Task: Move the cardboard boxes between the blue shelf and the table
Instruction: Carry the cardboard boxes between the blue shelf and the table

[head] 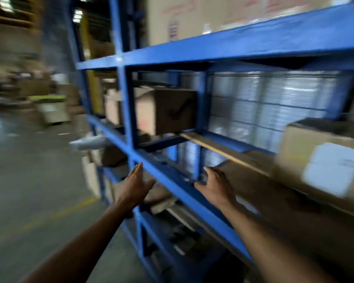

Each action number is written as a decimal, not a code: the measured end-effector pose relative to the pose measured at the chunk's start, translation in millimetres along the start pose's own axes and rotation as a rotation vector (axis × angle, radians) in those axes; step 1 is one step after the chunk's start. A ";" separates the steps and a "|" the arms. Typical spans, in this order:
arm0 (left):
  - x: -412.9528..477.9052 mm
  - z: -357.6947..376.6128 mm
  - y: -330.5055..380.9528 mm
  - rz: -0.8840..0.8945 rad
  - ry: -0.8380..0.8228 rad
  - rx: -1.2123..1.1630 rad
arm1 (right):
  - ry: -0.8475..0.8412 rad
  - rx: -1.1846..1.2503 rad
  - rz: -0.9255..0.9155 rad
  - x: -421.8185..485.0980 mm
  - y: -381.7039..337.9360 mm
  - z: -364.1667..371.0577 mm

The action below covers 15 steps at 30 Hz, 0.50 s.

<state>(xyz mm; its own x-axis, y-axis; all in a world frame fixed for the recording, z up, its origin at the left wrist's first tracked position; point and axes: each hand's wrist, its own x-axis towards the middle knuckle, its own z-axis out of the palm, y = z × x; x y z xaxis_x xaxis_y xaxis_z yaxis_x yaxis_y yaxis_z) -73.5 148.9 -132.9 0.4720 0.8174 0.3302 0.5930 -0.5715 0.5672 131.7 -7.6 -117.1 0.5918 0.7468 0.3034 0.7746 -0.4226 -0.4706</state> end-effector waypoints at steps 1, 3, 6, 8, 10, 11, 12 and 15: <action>-20.6 -21.2 -26.3 -0.098 0.043 0.018 | -0.042 0.052 -0.071 -1.8 -23.1 16.9; -73.1 -65.0 -69.3 -0.284 0.132 0.063 | -0.142 0.161 -0.178 -16.4 -73.2 50.9; -156.5 -120.6 -114.7 -0.505 0.243 0.150 | -0.316 0.287 -0.318 -54.4 -142.9 82.0; -224.6 -158.1 -124.8 -0.671 0.351 0.213 | -0.443 0.327 -0.461 -93.7 -185.0 98.4; -261.8 -180.0 -129.2 -0.704 0.373 0.236 | -0.493 0.365 -0.497 -113.2 -206.4 108.0; -292.5 -192.5 -123.0 -0.736 0.404 0.240 | -0.524 0.385 -0.551 -130.5 -220.1 112.5; -320.6 -201.3 -117.3 -0.749 0.450 0.255 | -0.561 0.389 -0.602 -146.1 -231.6 115.9; -412.4 -218.6 -93.4 -0.878 0.550 0.308 | -0.665 0.419 -0.748 -202.2 -269.1 118.2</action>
<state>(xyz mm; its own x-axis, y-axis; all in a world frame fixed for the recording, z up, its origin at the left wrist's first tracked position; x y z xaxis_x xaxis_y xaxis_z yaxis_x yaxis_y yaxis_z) -466.1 -119.2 -157.1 -0.5099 0.8267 0.2381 0.7562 0.2987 0.5822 -222.8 15.8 -149.7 -0.3358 0.9244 0.1807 0.6766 0.3702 -0.6365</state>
